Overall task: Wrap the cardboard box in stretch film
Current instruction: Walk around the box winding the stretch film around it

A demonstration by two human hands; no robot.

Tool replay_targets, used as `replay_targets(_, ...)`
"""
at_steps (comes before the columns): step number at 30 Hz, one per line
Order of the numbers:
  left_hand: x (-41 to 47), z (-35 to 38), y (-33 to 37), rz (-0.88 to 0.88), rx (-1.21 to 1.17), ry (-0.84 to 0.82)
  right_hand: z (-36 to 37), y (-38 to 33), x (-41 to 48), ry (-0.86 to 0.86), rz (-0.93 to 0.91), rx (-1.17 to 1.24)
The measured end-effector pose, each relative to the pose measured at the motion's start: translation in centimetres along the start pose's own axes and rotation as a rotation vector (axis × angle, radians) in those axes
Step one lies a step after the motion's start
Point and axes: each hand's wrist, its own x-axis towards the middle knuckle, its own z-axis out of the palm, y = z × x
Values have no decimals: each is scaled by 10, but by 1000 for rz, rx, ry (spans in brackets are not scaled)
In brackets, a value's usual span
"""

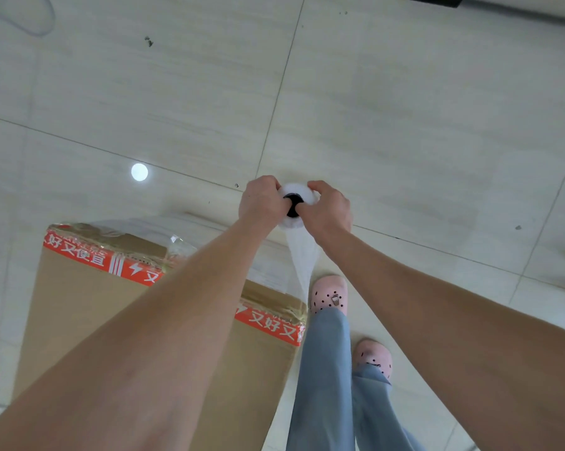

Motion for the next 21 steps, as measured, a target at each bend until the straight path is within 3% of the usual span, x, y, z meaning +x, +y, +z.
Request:
replay_targets(5,5,-16,-13,-139,-143,5,8,-22,3,-31,-46,48)
replay_targets(10,7,-25,-18,-247,-203,-60,13,-33,4,-49,39,72)
replay_targets(13,9,-28,-15,-214,-143,-84,12,-35,7,-71,46,57)
replay_targets(17,14,-33,-13,-18,62,3,16,-36,7,-110,22,-19)
replay_targets(21,19,-34,-18,49,88,26,23,-38,6,-130,21,-55)
